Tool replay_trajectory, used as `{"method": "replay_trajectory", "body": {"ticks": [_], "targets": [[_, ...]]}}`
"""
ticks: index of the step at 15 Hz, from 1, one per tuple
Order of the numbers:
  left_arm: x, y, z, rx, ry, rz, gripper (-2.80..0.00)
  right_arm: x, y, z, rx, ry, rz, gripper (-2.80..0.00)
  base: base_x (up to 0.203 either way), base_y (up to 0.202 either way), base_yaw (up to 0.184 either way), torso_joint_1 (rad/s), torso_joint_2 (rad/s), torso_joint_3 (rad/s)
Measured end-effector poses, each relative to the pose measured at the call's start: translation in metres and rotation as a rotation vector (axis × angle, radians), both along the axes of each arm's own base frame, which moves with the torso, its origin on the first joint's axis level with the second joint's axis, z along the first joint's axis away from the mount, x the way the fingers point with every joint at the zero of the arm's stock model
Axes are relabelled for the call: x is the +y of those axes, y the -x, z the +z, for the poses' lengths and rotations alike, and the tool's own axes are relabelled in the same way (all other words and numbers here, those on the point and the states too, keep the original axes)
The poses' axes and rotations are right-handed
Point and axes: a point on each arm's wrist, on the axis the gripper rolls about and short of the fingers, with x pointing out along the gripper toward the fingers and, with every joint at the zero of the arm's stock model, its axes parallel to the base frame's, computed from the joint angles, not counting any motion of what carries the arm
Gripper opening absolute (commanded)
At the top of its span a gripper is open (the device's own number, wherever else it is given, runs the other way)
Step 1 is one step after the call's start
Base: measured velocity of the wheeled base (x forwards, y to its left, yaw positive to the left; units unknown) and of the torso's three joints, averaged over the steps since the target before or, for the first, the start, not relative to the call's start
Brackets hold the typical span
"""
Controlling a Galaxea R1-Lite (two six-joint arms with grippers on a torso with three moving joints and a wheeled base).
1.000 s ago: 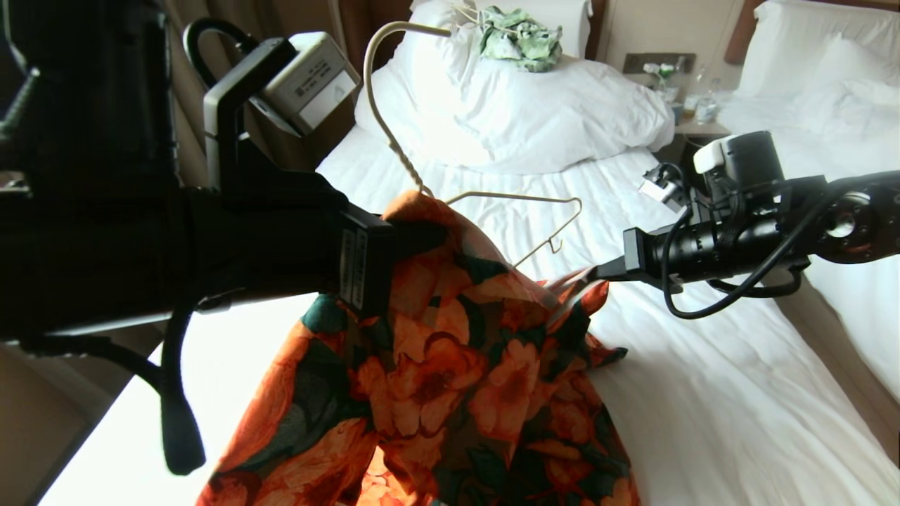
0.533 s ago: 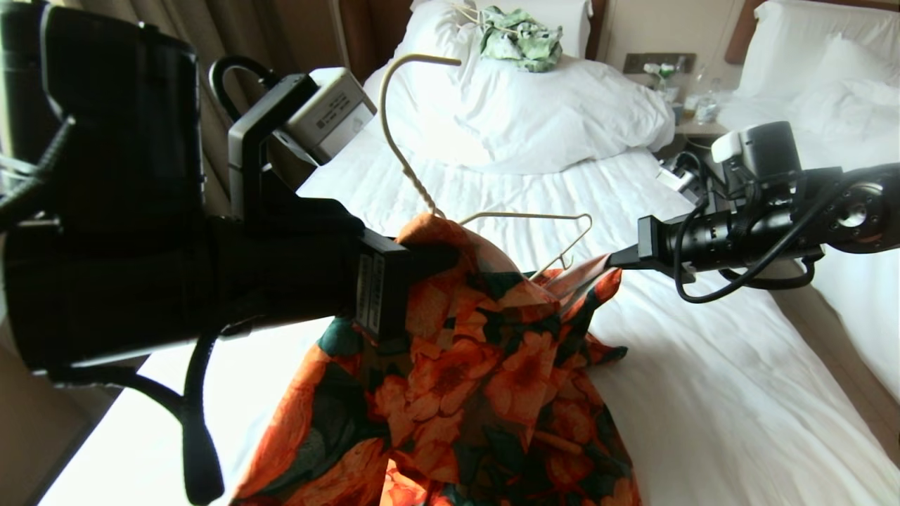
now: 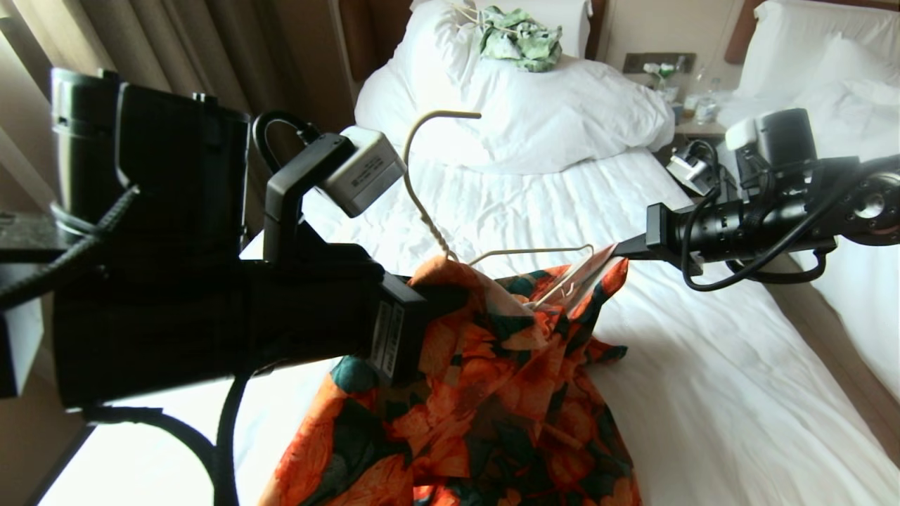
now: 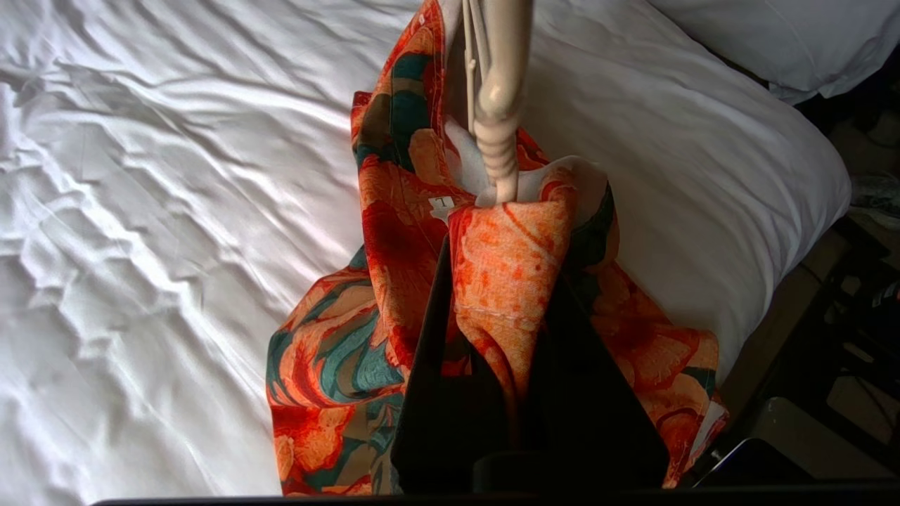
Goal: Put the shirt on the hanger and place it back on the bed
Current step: Hook the other side of the shirt onto the hanger
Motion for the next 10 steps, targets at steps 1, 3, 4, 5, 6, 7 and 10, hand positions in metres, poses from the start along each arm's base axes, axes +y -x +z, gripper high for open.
{"method": "replay_trajectory", "body": {"ticks": [1, 3, 4, 5, 6, 7, 10], "targets": [[-0.001, -0.001, -0.001, -0.003, 0.002, -0.001, -2.8, 0.0, 0.002, 0.003, -0.002, -0.008, -0.003, -2.8, 0.0, 0.0, 0.0, 0.0, 0.0, 0.0], [-0.003, -0.002, -0.002, -0.014, 0.012, -0.002, -2.8, -0.001, 0.006, 0.008, -0.014, -0.014, -0.005, -2.8, 0.0, 0.0, 0.0, 0.0, 0.0, 0.0], [-0.004, -0.003, -0.003, -0.018, 0.018, -0.003, -2.8, -0.001, 0.008, 0.011, -0.02, -0.016, -0.005, -2.8, 0.0, 0.0, 0.0, 0.0, 0.0, 0.0], [-0.005, -0.003, -0.005, -0.016, 0.017, -0.002, -2.8, -0.002, 0.01, 0.013, -0.027, -0.017, -0.004, -2.8, 0.0, 0.0, 0.0, 0.0, 0.0, 0.0], [-0.006, -0.004, -0.007, -0.014, 0.015, -0.003, -2.8, -0.002, 0.013, 0.016, -0.035, -0.018, -0.004, -2.8, 0.0, 0.0, 0.0, 0.0, 0.0, 0.0], [-0.007, -0.005, -0.009, -0.011, 0.015, -0.003, -2.8, -0.002, 0.016, 0.019, -0.043, -0.019, -0.003, -2.8, 0.0, 0.0, 0.0, 0.0, 0.0, 0.0], [-0.012, -0.009, -0.016, -0.025, 0.031, -0.002, -2.8, -0.003, 0.023, 0.027, -0.066, -0.024, -0.003, -2.8, 0.0, 0.0, 0.0, 0.0, 0.0, 0.0]]}}
